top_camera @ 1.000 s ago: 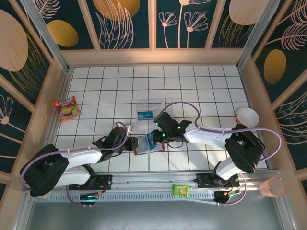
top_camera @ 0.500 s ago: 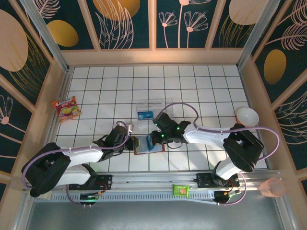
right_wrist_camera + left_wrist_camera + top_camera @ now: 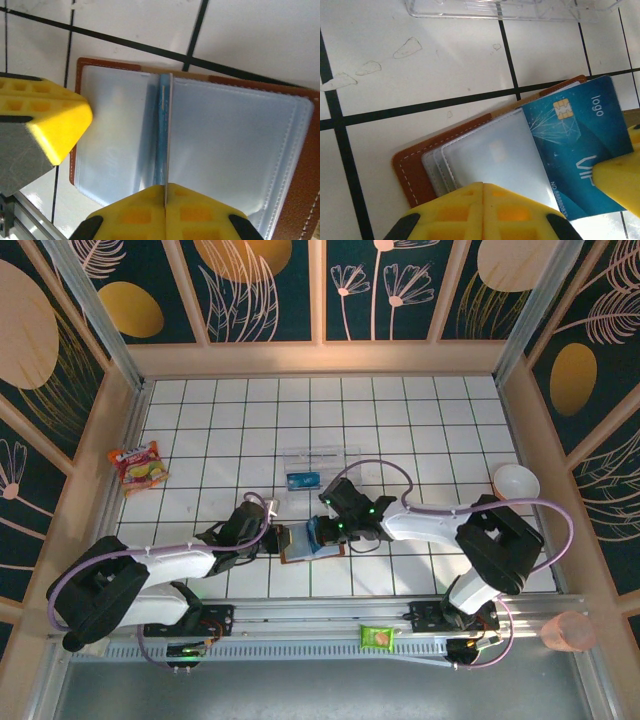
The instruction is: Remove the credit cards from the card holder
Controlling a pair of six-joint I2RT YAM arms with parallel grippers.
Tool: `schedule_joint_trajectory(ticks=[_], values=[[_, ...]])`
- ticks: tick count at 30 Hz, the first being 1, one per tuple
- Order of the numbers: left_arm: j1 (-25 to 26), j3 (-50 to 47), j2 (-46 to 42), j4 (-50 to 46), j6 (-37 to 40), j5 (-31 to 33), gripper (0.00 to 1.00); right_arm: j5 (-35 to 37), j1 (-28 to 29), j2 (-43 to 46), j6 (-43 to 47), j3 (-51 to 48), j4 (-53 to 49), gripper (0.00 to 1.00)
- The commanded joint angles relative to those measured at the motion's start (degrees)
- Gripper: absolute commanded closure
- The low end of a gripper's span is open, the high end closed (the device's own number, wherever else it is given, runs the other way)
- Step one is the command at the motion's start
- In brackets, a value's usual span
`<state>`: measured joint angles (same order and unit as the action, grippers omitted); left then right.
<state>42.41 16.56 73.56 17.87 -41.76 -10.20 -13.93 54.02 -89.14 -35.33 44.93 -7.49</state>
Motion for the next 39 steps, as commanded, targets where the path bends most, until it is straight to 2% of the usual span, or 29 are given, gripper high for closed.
schedule_joint_trajectory(ticks=[1,8,12,16,18,22,29,34,39], values=[[-0.18,1.03,1.18,-0.89,1.57,-0.88,0.92,1.92,-0.71,5.28,2.44,-1.01,-0.96,1.00],[-0.21,2.62,0.09,-2.48,2.35,-1.14,0.89,5.77,-0.76,16.13,17.09,2.01,-3.88,1.00],[-0.23,3.99,-4.13,-5.61,2.66,-0.64,0.71,6.97,-2.67,15.84,29.04,7.85,-6.77,1.00],[-0.33,5.13,-9.19,-9.92,2.49,0.84,0.49,3.95,-4.33,13.77,44.71,12.29,-8.85,1.00],[-0.43,5.17,-11.02,-11.66,2.22,1.63,0.44,0.77,-5.62,11.65,51.35,15.26,-11.14,1.00],[-1.13,3.78,-12.98,-13.71,1.19,2.46,0.41,-5.69,-7.18,4.52,62.03,25.38,-21.29,1.00],[-3.44,0.07,-14.23,-13.47,-0.96,1.43,0.38,1.54,-8.74,-8.75,75.39,41.48,-34.40,1.00],[-4.17,-0.34,-14.23,-14.81,-1.18,0.79,0.38,4.59,-9.91,-16.56,81.73,50.59,-38.99,1.00],[-5.28,-0.57,-14.00,-15.88,-1.13,0.47,0.38,5.43,-9.71,-21.05,86.19,55.10,-41.03,1.00]])
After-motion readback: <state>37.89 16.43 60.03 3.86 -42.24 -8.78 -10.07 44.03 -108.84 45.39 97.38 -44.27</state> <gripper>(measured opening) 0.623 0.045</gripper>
